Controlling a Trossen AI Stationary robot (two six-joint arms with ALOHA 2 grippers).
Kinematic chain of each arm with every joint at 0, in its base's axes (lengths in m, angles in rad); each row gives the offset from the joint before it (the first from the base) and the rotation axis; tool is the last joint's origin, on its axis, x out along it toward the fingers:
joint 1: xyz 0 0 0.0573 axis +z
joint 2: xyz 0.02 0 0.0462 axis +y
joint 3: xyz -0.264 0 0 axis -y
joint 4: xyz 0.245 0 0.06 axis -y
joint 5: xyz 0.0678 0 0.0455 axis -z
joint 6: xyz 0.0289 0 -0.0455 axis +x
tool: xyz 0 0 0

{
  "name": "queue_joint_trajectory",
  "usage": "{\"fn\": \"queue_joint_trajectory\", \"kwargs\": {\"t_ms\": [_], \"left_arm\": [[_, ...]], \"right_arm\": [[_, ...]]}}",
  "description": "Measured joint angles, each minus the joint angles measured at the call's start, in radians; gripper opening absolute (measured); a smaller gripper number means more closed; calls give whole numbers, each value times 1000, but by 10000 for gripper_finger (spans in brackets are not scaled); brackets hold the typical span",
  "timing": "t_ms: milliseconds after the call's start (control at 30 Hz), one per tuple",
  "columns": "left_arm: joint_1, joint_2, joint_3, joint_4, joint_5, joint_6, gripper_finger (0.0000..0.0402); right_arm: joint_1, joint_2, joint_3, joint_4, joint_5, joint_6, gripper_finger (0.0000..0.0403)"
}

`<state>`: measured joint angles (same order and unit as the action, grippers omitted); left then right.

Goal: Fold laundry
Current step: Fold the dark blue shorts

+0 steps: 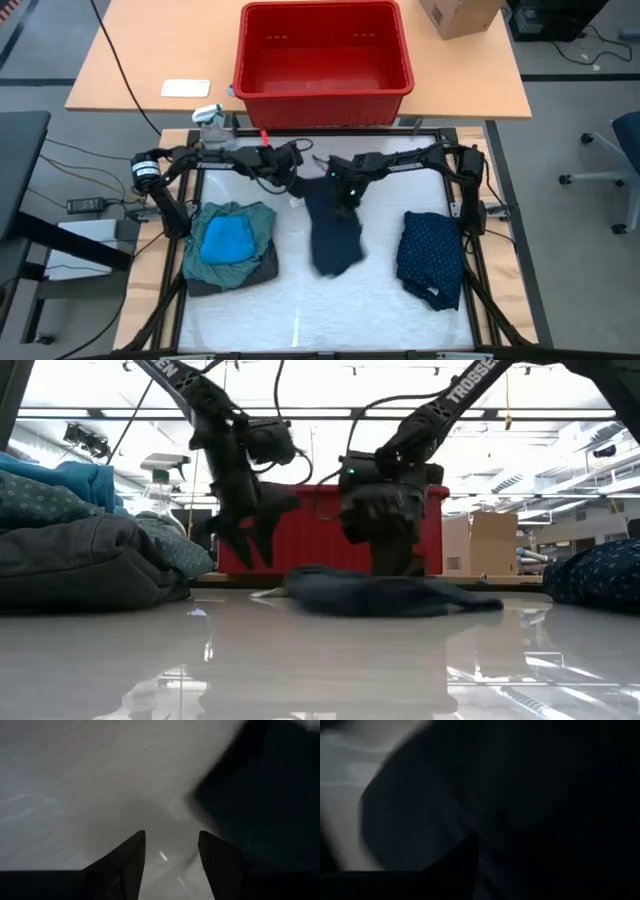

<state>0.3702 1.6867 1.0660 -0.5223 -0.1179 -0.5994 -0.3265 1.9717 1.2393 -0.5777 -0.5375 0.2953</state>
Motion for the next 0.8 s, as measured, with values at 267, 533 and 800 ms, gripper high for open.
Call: {"fn": "queue_joint_trajectory", "kwargs": {"t_ms": [267,533,800], "left_arm": [[-19,-3,109,-30,156,-54,188],[-126,-2,115,-195,373,-38,188],[-201,6,-58,120,344,-191,188]], "right_arm": [[-63,-85,153,-66,149,-40,135],[-86,-213,-31,-183,34,-1,143],[-31,-326,-361,322,56,349,198]]}}
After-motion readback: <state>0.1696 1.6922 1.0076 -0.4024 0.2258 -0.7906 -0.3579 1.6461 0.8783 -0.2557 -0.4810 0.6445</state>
